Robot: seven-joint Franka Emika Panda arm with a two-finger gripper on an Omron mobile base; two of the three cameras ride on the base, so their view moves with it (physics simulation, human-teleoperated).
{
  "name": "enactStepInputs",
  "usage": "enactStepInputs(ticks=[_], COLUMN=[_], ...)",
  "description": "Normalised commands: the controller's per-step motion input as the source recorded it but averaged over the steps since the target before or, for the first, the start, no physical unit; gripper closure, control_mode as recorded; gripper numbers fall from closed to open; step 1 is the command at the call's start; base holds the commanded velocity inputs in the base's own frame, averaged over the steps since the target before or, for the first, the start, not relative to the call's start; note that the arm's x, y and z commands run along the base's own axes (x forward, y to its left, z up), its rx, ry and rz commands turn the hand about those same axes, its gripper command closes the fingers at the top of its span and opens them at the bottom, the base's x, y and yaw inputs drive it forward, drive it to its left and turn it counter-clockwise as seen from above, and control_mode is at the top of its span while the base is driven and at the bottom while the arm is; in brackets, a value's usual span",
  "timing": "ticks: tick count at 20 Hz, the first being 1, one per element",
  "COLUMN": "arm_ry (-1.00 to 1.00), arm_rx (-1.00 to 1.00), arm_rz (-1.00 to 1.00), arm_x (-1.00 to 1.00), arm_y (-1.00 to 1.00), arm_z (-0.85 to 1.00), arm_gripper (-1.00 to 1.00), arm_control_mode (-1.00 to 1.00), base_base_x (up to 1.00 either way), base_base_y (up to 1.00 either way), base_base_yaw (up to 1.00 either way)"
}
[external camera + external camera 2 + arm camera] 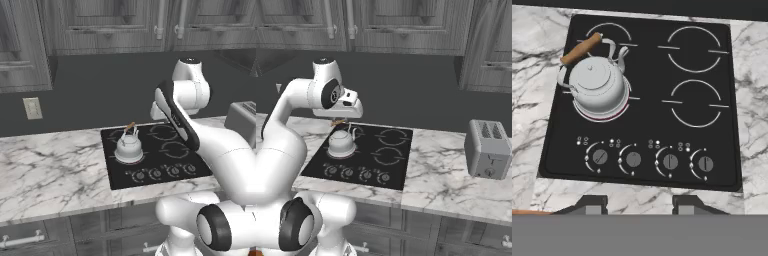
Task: Turn off the front left burner of the stove.
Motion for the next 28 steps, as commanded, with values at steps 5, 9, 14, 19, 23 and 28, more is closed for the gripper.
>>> enactStepInputs(ticks=[5, 9, 14, 19, 23, 28], arm_ry=[0.0, 0.0, 0.02, 0.09, 0.12, 0.07], arm_rx=[-0.02, 0.0, -0.01, 0.0, 0.0, -0.05], arm_rz=[0.0, 0.0, 0.09, 0.24, 0.36, 0.53], arm_x=[-0.12, -0.26, -0.09, -0.01, 0.0, 0.0], arm_y=[-0.04, -0.1, 0.0, 0.01, 0.0, 0.03], arm_z=[-0.17, -0.3, -0.29, -0.23, -0.25, -0.3], arm_gripper=[-1.0, -1.0, -1.0, -1.0, -1.0, -1.0], arm_control_mode=[-1.0, -1.0, -1.0, -1.0, -1.0, -1.0], base_base_x=[0.0, 0.0, 0.0, 0.0, 0.0, 0.0], base_base_y=[0.0, 0.0, 0.0, 0.0, 0.0, 0.0], base_base_yaw=[0.0, 0.0, 0.0, 0.0, 0.0, 0.0])
